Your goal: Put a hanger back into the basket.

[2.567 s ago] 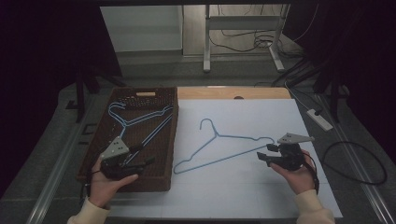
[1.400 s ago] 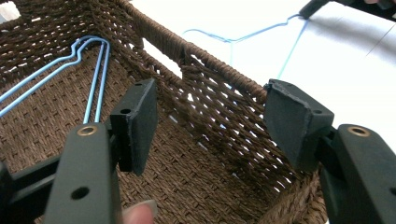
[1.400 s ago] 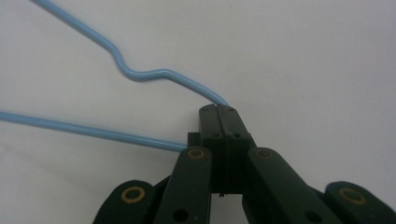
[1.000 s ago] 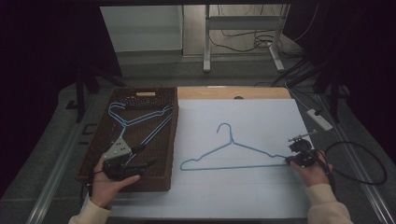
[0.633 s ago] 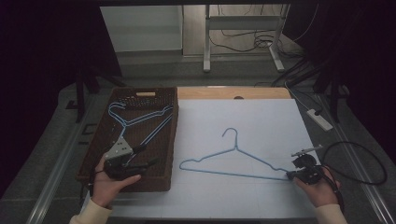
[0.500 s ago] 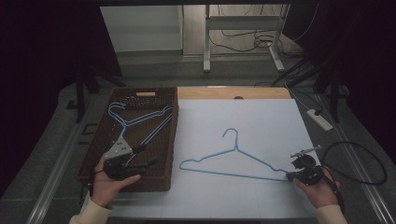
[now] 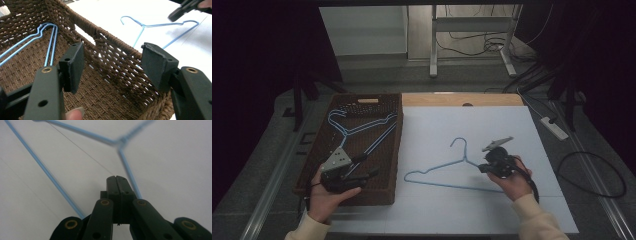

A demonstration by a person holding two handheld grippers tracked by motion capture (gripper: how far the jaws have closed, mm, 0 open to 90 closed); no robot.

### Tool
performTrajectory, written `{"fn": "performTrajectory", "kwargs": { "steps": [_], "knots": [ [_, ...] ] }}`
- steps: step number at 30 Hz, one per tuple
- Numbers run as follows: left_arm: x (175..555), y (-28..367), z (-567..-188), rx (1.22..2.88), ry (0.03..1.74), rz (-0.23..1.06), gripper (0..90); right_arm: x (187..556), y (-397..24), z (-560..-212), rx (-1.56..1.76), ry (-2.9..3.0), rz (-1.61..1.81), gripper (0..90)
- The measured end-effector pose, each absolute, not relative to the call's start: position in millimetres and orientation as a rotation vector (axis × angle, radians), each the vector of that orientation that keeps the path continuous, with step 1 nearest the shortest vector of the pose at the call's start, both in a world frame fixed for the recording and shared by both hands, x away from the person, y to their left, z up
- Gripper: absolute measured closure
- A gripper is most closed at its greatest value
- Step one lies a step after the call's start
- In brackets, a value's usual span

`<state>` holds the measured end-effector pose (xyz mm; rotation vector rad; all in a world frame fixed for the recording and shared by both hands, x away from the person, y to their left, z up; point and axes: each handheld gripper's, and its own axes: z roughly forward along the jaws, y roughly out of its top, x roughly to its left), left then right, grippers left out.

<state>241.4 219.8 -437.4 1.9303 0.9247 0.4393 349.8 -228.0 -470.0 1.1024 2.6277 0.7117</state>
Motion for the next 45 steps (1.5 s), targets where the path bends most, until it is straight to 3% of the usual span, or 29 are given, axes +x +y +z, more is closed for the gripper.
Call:
{"fn": "performTrajectory", "kwargs": {
  "steps": [6,23,45],
  "knots": [
    [240.6,219.3,-436.6,1.93,0.919,0.441,36.4,372.4,-195.2,-483.9,1.022,2.679,0.646,90.0],
    [240.1,219.9,-435.7,1.93,0.919,0.447,36.5,400.8,-169.1,-502.1,0.931,2.699,0.718,90.0],
    [240.0,219.6,-436.7,1.931,0.92,0.45,36.5,421.8,-172.8,-509.7,1.048,2.591,0.738,90.0]
  ]
}}
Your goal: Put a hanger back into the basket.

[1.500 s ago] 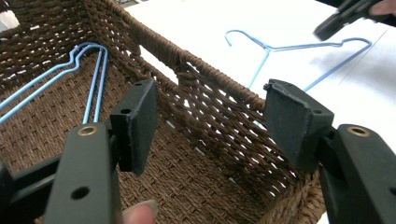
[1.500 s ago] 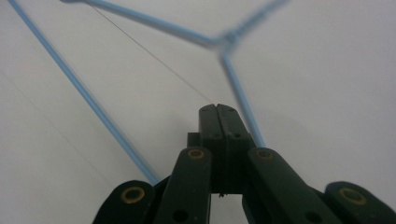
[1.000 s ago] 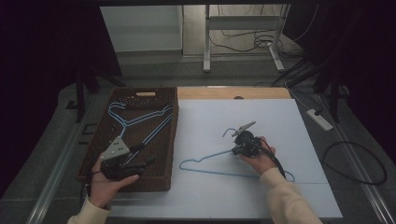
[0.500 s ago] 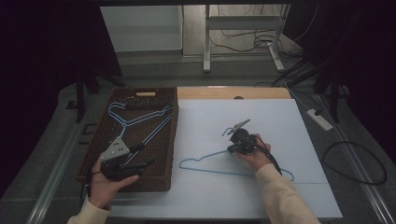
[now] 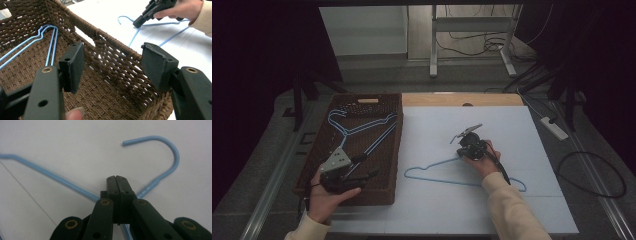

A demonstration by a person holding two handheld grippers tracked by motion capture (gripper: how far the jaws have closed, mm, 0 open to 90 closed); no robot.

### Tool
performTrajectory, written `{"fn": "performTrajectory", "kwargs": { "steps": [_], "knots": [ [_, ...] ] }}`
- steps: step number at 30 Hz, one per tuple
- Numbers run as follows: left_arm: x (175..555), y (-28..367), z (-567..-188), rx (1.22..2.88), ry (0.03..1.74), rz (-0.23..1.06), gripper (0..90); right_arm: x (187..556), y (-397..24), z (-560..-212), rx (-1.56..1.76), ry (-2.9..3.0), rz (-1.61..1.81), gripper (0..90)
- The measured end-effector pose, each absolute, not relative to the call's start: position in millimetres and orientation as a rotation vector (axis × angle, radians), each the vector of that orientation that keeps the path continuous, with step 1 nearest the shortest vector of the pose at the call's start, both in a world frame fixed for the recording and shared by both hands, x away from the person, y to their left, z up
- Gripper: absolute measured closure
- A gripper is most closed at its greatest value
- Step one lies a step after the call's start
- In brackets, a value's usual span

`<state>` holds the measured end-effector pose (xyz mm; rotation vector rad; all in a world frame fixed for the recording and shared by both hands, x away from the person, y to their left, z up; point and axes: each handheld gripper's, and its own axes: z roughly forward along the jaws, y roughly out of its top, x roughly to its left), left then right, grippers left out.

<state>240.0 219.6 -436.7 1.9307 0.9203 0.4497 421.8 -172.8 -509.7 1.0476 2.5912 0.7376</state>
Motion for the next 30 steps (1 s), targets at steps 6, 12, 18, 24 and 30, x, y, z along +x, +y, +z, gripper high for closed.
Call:
{"fn": "performTrajectory", "kwargs": {
  "steps": [6,12,18,24,30],
  "knots": [
    [240.7,219.6,-437.7,1.932,0.922,0.449,36.5,424.4,-174.3,-508.1,1.051,2.601,0.709,90.0],
    [240.8,219.1,-437.7,1.933,0.92,0.447,36.5,422.9,-177.2,-504.5,1.102,2.59,0.612,90.0],
    [240.8,219.3,-437.3,1.932,0.917,0.448,36.5,421.3,-188.9,-501.7,1.152,2.607,0.588,90.0],
    [240.8,219.6,-436.9,1.929,0.917,0.447,36.5,418.5,-197.3,-495.1,1.123,2.595,0.618,83.5],
    [241.5,219.1,-437.3,1.931,0.915,0.445,36.5,410.7,-214.2,-486.0,1.071,2.618,0.573,63.2]
  ]
}}
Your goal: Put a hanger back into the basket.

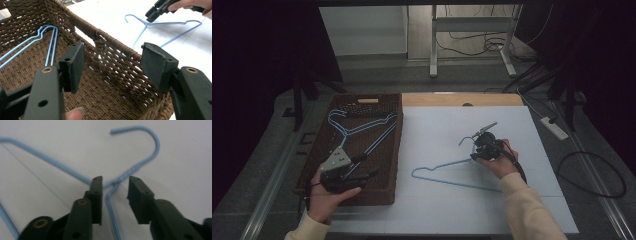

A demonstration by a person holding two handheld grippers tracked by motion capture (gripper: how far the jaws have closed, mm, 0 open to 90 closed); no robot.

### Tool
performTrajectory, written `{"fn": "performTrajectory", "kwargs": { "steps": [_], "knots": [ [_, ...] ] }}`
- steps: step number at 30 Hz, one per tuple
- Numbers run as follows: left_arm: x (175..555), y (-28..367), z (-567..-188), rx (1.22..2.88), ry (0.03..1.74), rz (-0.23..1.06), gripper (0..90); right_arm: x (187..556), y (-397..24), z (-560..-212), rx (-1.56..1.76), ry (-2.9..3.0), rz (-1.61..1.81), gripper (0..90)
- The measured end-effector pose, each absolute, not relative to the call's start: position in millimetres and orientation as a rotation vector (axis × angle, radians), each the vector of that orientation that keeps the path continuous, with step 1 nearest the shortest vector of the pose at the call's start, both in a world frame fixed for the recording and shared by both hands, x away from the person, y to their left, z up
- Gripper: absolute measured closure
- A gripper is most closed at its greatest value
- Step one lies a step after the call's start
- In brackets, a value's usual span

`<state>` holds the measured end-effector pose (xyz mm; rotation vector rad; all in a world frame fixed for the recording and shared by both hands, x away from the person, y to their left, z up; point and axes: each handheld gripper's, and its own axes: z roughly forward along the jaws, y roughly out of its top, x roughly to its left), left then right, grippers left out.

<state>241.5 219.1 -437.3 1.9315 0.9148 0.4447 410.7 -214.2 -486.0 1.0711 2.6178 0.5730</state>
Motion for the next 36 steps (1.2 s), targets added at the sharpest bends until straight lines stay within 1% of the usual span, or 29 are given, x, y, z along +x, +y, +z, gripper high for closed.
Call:
{"fn": "performTrajectory", "kwargs": {
  "steps": [5,9,20,22,27,31,36],
  "knots": [
    [241.6,218.6,-437.2,1.932,0.915,0.446,36.5,410.1,-219.3,-487.4,1.028,2.7,0.488,56.0],
    [241.2,218.5,-436.8,1.93,0.914,0.448,36.5,413.6,-216.5,-490.8,1.009,2.749,0.441,56.5],
    [240.9,218.6,-437.0,1.934,0.91,0.45,36.5,429.2,-206.3,-491.9,1.073,2.828,0.312,69.7],
    [240.4,218.6,-436.5,1.934,0.909,0.451,36.5,433.5,-202.5,-491.1,1.075,2.851,0.256,75.3],
    [240.1,219.3,-436.3,1.93,0.911,0.455,36.6,437.0,-193.4,-490.3,1.06,2.886,0.153,85.0],
    [240.2,219.2,-436.8,1.931,0.91,0.453,36.5,437.0,-188.5,-490.0,1.058,2.872,0.104,85.6],
    [240.8,218.4,-436.9,1.933,0.907,0.451,36.6,438.5,-203.8,-483.6,1.278,2.862,0.255,86.2]
  ]
}}
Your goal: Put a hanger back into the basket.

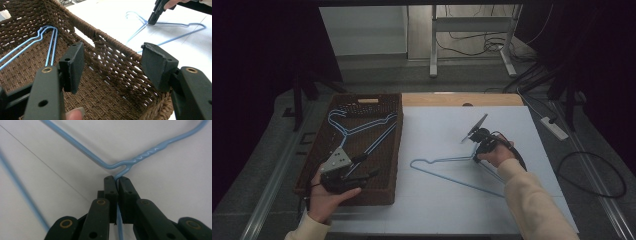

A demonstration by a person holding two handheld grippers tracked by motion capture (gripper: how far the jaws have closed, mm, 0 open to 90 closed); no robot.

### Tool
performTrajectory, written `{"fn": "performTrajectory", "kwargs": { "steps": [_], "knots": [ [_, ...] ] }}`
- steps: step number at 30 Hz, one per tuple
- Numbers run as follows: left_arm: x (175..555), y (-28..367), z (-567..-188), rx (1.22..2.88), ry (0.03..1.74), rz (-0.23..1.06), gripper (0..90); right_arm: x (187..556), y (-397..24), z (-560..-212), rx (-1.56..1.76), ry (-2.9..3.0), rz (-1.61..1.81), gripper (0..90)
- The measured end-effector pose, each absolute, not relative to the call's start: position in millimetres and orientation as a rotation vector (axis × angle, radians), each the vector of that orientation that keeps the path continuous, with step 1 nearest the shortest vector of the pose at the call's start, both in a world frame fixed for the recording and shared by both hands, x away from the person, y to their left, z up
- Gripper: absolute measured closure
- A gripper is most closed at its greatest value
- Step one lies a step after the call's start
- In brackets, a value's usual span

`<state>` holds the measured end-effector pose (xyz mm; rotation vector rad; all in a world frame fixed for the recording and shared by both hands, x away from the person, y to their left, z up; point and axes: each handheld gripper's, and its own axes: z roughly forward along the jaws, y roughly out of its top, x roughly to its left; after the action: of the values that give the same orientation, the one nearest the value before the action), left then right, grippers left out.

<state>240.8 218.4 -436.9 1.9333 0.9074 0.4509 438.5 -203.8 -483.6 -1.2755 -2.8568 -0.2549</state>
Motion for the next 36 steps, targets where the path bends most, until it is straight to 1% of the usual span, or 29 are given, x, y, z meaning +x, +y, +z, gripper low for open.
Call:
{"fn": "performTrajectory", "kwargs": {
  "steps": [7,16,27,36],
  "knots": [
    [240.6,216.0,-436.9,1.937,0.903,0.45,36.6,430.4,-229.1,-459.9,-1.396,-2.666,-0.494,87.4],
    [240.3,211.9,-435.2,1.94,0.893,0.45,36.6,407.4,-254.1,-437.6,-1.4,-2.503,-0.825,88.5],
    [240.2,198.4,-432.4,1.952,0.868,0.433,36.6,392.7,-252.2,-418.1,-1.396,-2.38,-1.118,88.5],
    [242.7,183.1,-429.2,1.946,0.839,0.376,36.6,387.5,-242.0,-411.6,-1.401,-2.329,-1.227,88.5]
  ]
}}
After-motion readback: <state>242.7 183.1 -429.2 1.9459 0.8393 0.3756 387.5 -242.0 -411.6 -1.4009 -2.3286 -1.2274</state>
